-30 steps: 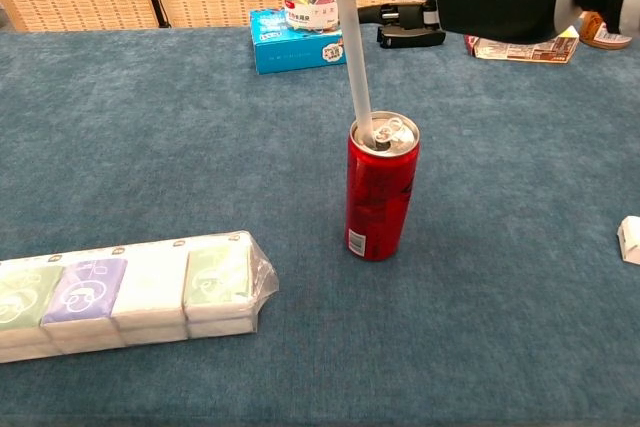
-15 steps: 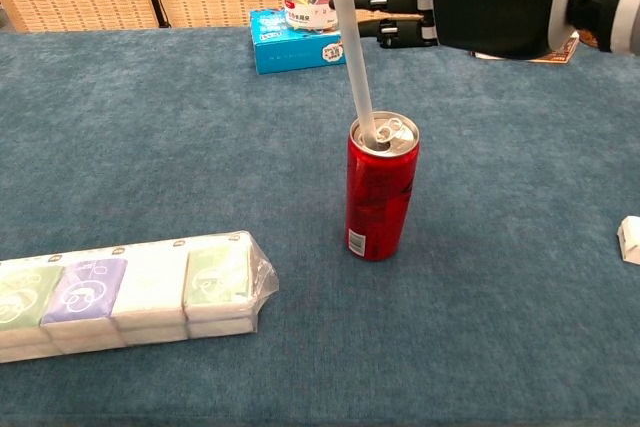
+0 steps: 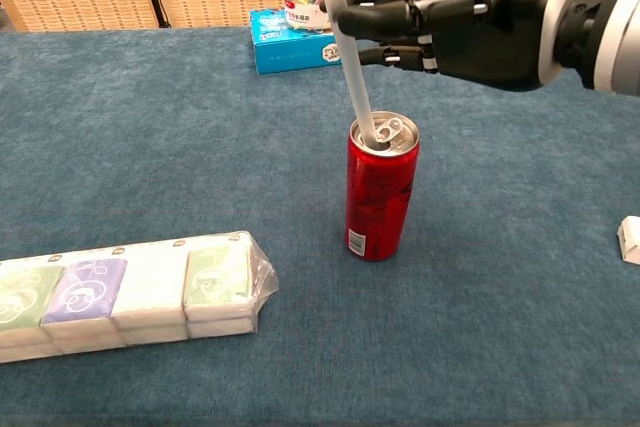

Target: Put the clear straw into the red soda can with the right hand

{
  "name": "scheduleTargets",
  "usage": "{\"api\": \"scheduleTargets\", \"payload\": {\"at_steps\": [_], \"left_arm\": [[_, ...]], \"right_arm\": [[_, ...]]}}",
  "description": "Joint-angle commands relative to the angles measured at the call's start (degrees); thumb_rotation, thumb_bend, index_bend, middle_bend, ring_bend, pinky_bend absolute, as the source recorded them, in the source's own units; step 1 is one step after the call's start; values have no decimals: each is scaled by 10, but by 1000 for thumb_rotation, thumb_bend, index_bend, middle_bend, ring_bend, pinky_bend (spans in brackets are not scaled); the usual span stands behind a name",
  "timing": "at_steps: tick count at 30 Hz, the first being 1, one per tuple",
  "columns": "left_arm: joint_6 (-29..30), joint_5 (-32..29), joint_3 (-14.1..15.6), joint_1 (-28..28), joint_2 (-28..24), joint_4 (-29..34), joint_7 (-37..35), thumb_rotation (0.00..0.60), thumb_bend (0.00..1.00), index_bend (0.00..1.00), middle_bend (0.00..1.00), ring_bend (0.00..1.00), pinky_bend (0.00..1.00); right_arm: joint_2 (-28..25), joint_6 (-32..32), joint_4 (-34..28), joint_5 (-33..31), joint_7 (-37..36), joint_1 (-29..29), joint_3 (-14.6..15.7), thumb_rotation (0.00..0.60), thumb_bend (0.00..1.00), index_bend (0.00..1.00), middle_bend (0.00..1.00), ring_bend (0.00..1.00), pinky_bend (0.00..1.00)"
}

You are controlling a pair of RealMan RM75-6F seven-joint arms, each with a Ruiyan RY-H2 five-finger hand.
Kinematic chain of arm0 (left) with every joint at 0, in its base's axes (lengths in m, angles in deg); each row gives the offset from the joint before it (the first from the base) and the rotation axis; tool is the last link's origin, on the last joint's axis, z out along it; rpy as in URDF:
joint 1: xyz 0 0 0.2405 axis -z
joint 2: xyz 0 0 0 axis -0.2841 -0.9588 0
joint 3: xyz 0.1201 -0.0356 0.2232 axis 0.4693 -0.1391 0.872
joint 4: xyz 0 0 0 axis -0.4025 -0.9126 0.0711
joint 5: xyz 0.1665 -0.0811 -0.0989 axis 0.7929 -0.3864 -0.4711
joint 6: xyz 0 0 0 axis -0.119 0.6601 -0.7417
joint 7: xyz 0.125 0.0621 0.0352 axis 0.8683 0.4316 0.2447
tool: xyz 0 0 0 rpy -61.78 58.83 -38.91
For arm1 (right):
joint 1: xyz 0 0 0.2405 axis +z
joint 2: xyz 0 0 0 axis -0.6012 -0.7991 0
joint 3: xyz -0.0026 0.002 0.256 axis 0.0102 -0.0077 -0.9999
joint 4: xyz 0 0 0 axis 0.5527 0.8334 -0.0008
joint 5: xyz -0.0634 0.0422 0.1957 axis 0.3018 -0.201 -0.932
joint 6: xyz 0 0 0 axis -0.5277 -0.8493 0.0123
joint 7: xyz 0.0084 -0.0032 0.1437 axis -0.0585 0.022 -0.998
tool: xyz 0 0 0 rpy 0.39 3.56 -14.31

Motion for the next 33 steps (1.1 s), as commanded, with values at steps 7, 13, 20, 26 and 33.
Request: {"api": "scheduleTargets", "payload": {"at_steps": [7, 13, 20, 26, 33], "left_arm": [[-2, -1, 0, 1, 0, 2, 4, 600, 0, 0, 0, 0, 0], [-4, -2, 0, 2, 1, 3, 7, 600, 0, 0, 0, 0, 0], [-5, -2, 0, 3, 0, 4, 7, 600, 0, 0, 0, 0, 0], [-6, -1, 1, 3, 1, 4, 9, 600, 0, 0, 0, 0, 0], [-8, -3, 1, 3, 0, 4, 9, 600, 0, 0, 0, 0, 0]], "right_arm": [[15, -8, 24, 25, 11, -1, 14, 600, 646, 572, 0, 0, 0], [27, -20, 44, 43, 23, -3, 25, 600, 644, 571, 0, 0, 0], [35, -26, 62, 59, 33, -4, 38, 600, 643, 570, 0, 0, 0], [39, -26, 73, 66, 33, -4, 47, 600, 643, 568, 0, 0, 0], [46, -22, 97, 69, 15, -3, 54, 600, 643, 566, 0, 0, 0]]}}
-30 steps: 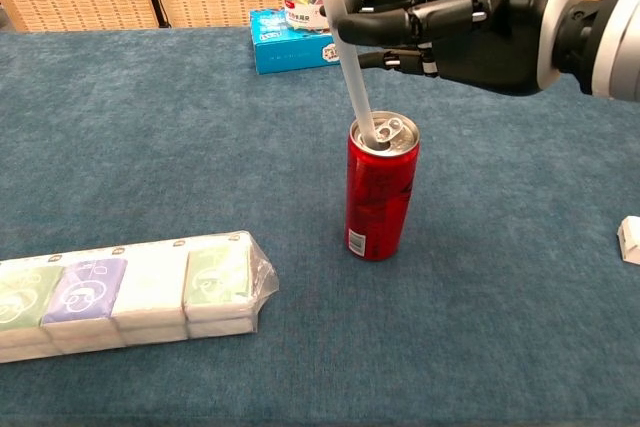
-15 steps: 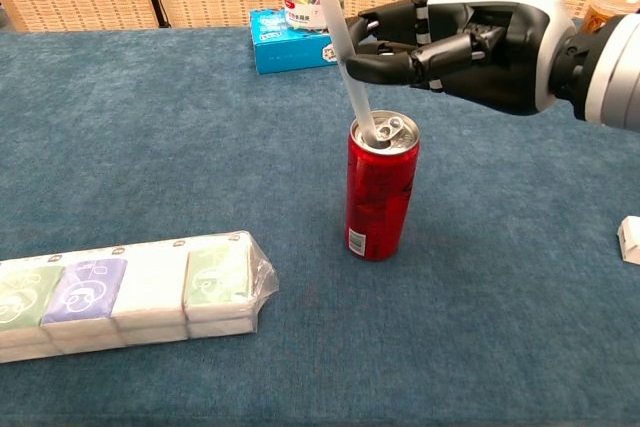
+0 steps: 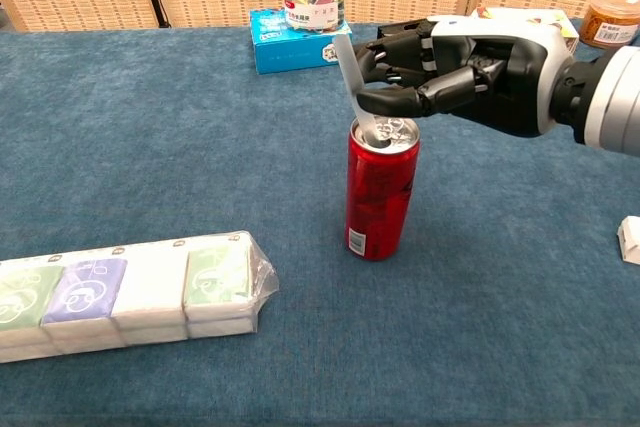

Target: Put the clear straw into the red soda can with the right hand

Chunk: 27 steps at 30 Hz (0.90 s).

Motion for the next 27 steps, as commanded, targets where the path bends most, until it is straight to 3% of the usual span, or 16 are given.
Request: {"api": "scheduleTargets", "payload": {"at_steps": [1, 7, 19, 27], "left_arm": [[-1, -1, 0, 0, 0, 0, 0, 600, 0, 0, 0, 0, 0], [-2, -1, 0, 1, 0, -1, 0, 600, 0, 0, 0, 0, 0], [-2, -1, 0, 0, 0, -1, 0, 600, 0, 0, 0, 0, 0], [-2, 1, 1, 1, -1, -3, -4, 600, 0, 0, 0, 0, 0]], "right_arm": [[3, 0, 9, 2, -6, 0, 2, 600, 643, 565, 0, 0, 0], [4, -5, 20, 17, -18, -1, 9, 600, 643, 537, 0, 0, 0], [-3, -21, 29, 73, -72, 3, 27, 600, 643, 353, 0, 0, 0], [-35, -61, 1, 97, -72, -4, 27, 600, 642, 305, 0, 0, 0]]}}
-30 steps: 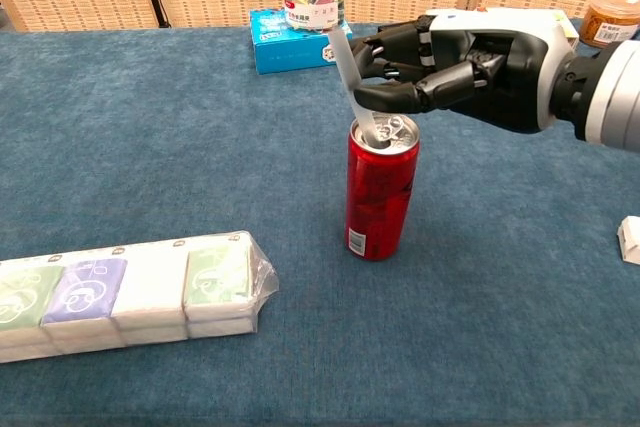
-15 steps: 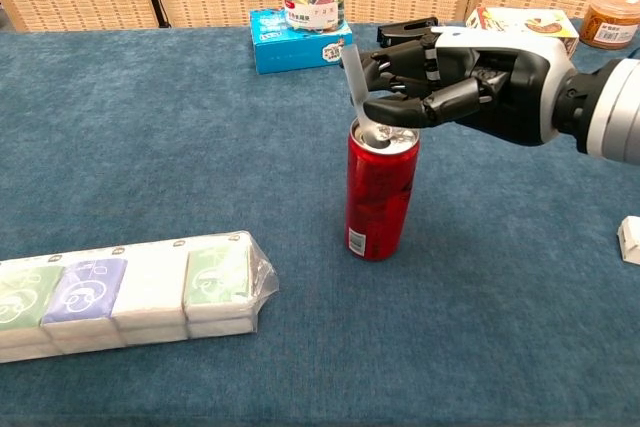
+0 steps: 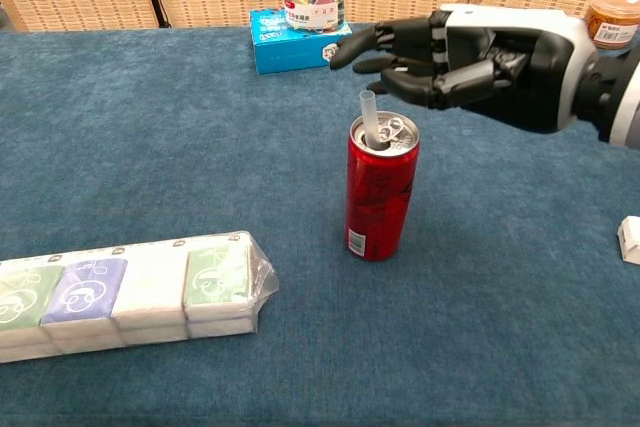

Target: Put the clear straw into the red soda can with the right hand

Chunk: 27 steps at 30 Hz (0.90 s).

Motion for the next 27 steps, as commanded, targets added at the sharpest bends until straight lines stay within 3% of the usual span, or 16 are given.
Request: {"api": "scheduleTargets", "payload": {"at_steps": [1, 7, 8, 10, 12, 13, 17, 27], "left_arm": [[0, 1, 0, 0, 0, 0, -1, 600, 0, 0, 0, 0, 0], [3, 6, 2, -2, 0, -2, -5, 600, 0, 0, 0, 0, 0], [4, 6, 3, -2, 0, -3, -5, 600, 0, 0, 0, 0, 0], [5, 8, 4, -3, 0, -5, -6, 600, 0, 0, 0, 0, 0], [7, 10, 5, -5, 2, -8, -3, 600, 0, 0, 0, 0, 0], [8, 11, 6, -6, 3, -10, -1, 600, 0, 0, 0, 0, 0], [9, 14, 10, -8, 9, -14, 8, 600, 0, 0, 0, 0, 0], [21, 17, 12, -14, 18, -25, 15, 600, 0, 0, 0, 0, 0]], "right_arm": [[-14, -12, -12, 6, 6, -3, -2, 600, 642, 301, 0, 0, 0], [-60, -38, -9, -8, 70, -13, -14, 600, 622, 287, 0, 0, 0], [-64, -41, -6, -11, 82, -15, -14, 600, 556, 269, 0, 0, 0], [-78, -48, 11, -21, 133, -24, -10, 600, 273, 189, 0, 0, 0], [-93, -66, 35, -30, 210, -41, -2, 600, 65, 94, 0, 0, 0], [-96, -79, 42, -31, 241, -49, 1, 600, 11, 46, 0, 0, 0], [-104, -143, 64, -25, 350, -90, 18, 600, 0, 0, 0, 0, 0], [-115, -252, 104, -9, 483, -185, 67, 600, 0, 0, 0, 0, 0]]}}
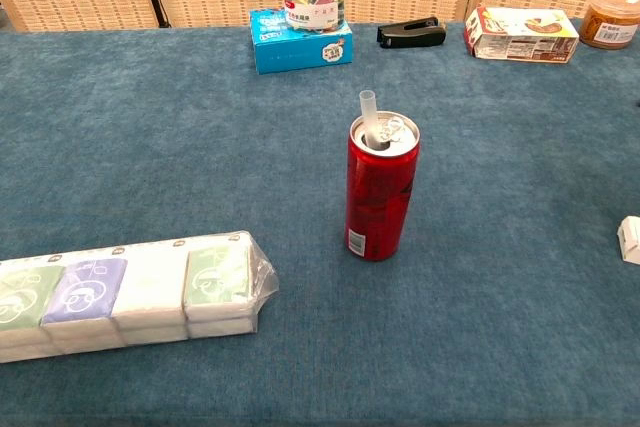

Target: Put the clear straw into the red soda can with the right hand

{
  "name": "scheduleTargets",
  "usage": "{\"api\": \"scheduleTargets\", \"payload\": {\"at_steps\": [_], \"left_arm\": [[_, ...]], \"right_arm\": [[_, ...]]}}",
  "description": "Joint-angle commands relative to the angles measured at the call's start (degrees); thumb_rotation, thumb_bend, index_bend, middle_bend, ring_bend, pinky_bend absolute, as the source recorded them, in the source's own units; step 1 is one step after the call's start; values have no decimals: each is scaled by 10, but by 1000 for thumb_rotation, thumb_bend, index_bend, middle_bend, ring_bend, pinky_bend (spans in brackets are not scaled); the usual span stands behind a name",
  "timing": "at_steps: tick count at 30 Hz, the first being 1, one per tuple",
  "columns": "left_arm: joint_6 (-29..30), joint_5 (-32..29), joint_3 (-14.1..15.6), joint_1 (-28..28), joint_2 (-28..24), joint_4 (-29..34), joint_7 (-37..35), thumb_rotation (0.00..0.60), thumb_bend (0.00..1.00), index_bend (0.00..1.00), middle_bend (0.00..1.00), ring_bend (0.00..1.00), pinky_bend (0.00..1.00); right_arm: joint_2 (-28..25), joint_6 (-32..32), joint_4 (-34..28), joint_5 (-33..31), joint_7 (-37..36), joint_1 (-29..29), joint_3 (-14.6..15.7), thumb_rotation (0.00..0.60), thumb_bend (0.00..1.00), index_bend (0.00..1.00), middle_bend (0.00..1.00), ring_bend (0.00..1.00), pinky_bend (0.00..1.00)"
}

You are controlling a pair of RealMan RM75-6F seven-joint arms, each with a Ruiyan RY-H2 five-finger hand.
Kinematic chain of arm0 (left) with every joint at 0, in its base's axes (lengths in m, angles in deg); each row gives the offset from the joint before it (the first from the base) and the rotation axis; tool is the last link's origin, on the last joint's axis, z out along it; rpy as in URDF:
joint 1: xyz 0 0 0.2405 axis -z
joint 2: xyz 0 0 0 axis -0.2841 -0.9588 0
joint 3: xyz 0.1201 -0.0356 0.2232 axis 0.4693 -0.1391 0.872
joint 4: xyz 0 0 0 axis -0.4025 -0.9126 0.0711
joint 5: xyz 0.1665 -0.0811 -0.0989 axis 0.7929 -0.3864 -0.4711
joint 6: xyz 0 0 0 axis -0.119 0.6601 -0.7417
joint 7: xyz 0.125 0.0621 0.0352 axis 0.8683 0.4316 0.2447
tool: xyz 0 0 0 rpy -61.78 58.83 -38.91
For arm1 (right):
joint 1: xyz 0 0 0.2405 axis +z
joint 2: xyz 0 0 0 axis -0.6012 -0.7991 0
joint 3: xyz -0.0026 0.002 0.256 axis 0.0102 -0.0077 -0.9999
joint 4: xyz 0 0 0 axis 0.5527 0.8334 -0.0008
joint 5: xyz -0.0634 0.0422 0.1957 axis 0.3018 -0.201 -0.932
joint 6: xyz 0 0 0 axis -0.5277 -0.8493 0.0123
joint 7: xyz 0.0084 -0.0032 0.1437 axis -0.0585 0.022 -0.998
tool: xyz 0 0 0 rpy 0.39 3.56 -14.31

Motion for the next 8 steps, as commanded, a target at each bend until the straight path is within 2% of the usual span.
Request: {"api": "scheduleTargets", "payload": {"at_steps": [1, 8], "left_arm": [[5, -1, -2, -2, 4, -4, 1, 600, 0, 0, 0, 0, 0], [7, 0, -2, -1, 16, -8, 29, 600, 0, 0, 0, 0, 0]], "right_arm": [[1, -45, 30, 4, 49, -43, 24, 600, 0, 0, 0, 0, 0], [36, -167, 63, 21, 115, -127, 42, 600, 0, 0, 0, 0, 0]]}}
